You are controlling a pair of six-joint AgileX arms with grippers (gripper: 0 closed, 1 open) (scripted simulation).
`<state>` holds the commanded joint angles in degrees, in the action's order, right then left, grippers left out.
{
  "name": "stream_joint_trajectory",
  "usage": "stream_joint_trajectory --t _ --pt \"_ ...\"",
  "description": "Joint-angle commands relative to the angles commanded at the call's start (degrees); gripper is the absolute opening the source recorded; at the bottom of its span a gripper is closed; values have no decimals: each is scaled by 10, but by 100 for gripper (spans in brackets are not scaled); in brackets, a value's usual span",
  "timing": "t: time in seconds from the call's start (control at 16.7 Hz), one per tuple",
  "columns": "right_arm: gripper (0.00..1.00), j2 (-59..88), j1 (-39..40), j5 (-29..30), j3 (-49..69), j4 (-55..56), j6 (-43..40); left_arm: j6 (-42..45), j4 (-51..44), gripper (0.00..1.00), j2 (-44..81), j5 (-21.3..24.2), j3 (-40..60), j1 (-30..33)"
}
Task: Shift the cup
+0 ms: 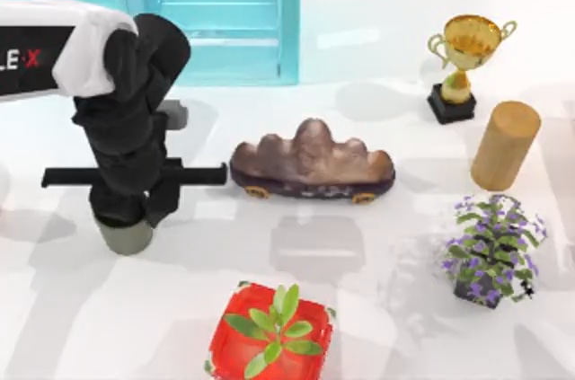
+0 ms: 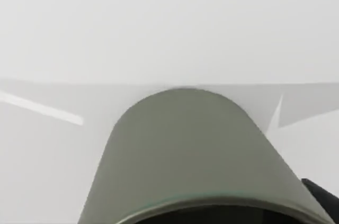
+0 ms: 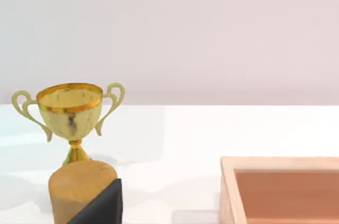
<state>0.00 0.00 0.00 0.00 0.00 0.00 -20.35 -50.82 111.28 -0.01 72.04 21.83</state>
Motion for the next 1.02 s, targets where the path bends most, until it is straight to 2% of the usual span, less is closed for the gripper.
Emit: stream_joint_trajectory --t 0.54,0.66,0.84,1.02 --pt "100 0 0 0 0 0 0 1 0 0 -1 0 1 -1" --pt "100 0 0 0 0 0 0 20 -8 0 -7 -1 18 -18" --pt "100 0 0 0 0 0 0 92 -33 0 -27 -5 78 -87" --pt "100 0 0 0 0 0 0 217 -66 0 -44 -8 155 -202"
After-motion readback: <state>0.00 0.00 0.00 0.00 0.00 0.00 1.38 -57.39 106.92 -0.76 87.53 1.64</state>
